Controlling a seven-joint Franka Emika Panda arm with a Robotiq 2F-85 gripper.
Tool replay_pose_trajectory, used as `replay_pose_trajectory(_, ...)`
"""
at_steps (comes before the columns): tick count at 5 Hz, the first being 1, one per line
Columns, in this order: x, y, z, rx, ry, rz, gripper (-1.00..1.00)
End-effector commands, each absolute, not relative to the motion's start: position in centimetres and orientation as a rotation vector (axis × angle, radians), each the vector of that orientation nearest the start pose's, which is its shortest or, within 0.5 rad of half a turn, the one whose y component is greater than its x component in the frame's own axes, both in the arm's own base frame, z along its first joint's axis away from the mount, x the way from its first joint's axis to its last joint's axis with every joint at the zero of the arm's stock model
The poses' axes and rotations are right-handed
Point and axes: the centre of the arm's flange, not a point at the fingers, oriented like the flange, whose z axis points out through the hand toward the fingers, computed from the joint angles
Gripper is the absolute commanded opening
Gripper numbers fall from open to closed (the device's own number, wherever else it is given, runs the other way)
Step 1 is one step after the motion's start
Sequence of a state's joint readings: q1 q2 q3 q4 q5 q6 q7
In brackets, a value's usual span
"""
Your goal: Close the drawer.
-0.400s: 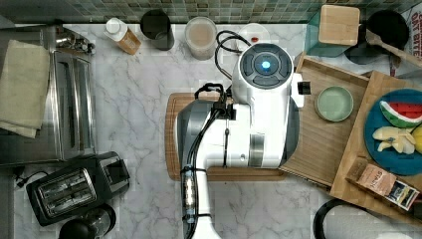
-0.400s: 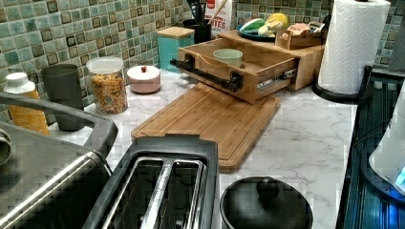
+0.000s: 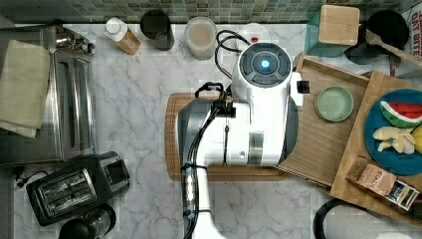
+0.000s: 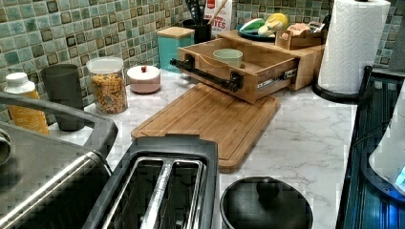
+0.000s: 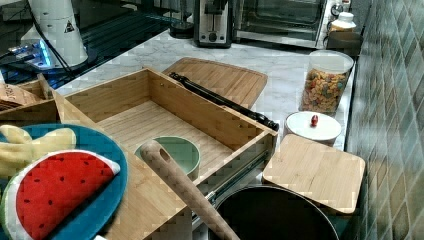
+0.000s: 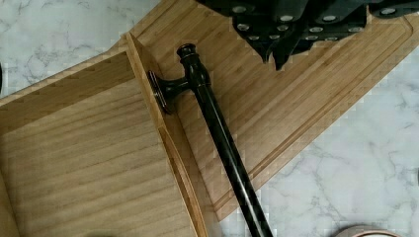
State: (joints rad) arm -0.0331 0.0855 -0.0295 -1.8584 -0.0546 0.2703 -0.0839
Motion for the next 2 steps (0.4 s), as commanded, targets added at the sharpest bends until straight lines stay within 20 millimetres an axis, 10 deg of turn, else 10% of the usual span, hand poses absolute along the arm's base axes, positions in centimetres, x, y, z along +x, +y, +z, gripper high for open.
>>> replay_pose_trajectory(1,59.2,-1.4,43.8,-3.129,0.777,-0.012,-1.0)
replay_pose_trajectory(2,60.6,0.8,42.3,-3.151,0.736,-0.105,-1.0)
